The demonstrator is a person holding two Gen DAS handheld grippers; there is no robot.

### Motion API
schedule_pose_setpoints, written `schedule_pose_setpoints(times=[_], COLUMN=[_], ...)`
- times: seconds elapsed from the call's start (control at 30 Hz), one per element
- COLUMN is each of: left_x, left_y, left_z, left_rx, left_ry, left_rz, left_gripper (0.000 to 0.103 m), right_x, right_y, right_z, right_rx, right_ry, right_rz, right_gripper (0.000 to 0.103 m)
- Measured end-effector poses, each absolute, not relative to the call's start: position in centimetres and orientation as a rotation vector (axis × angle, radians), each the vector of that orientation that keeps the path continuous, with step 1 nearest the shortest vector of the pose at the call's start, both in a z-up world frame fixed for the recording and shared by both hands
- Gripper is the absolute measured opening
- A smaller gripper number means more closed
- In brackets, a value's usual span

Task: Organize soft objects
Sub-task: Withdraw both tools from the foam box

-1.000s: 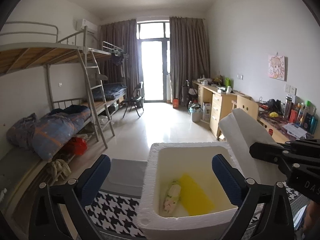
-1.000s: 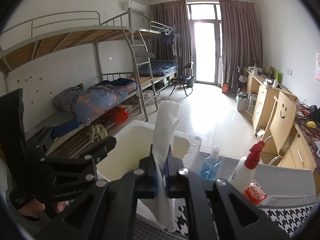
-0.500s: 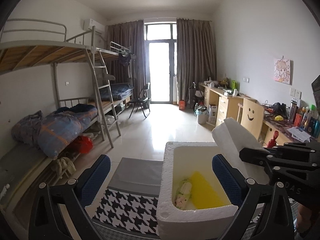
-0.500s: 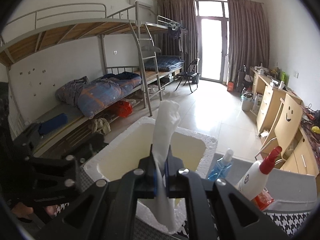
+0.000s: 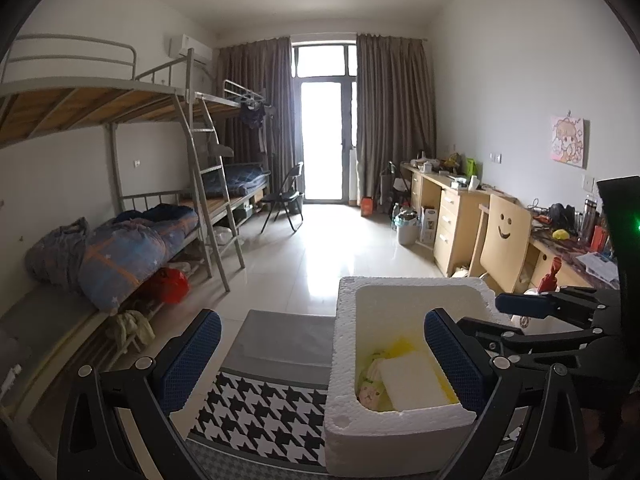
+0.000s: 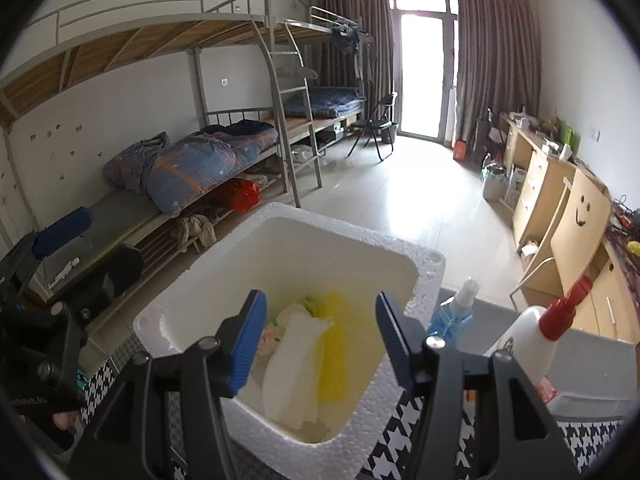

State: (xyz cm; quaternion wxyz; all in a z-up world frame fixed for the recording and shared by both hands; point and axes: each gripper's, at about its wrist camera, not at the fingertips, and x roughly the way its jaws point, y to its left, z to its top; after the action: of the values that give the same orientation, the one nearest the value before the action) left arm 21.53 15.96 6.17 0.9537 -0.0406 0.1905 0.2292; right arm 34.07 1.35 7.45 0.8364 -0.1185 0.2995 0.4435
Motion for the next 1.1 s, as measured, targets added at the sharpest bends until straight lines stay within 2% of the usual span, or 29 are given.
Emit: schedule_pose_setpoints(times=[0.1,0.17,0.23,0.33,0.77,1.1], left_x=[21.4,21.2,21.1,20.7,19.1,18.3], left_y=[15.8,15.6,15.6,15.3,13.4,11.6], left_z=[6.3,6.4,6.5,6.8,7.6,8.0], left_rx=[-0.080,-0.082,-0.080,-0.082,-0.082,-0.070], left_ry=[0.386,0.385,0.387,0.380,0.372,0.360], left_rz=[0.469,0.466,0.464,0.460,0.416,0.387], left_gripper=[0.102,0.102,0.102,0.102,0.102,0.102], right_x=[33.8,33.5,33.2,32.9,30.7,29.9], right_y=[1.0,0.6,0.3,-0.3,-3.3,-6.0], right_z=[8.1,8.6,8.9,9.4,10.6,10.4], right_rx=[-0.248,-0.237,-0.223,-0.197,-0.191,-0.149], right_ry=[0.619,0.605,0.590,0.577,0.488,0.495], right_rz=[0.924,0.924,0.917,0.909,0.823,0.799], right_gripper=[0.064,0.077,0.084,0.088,0.089,0.089])
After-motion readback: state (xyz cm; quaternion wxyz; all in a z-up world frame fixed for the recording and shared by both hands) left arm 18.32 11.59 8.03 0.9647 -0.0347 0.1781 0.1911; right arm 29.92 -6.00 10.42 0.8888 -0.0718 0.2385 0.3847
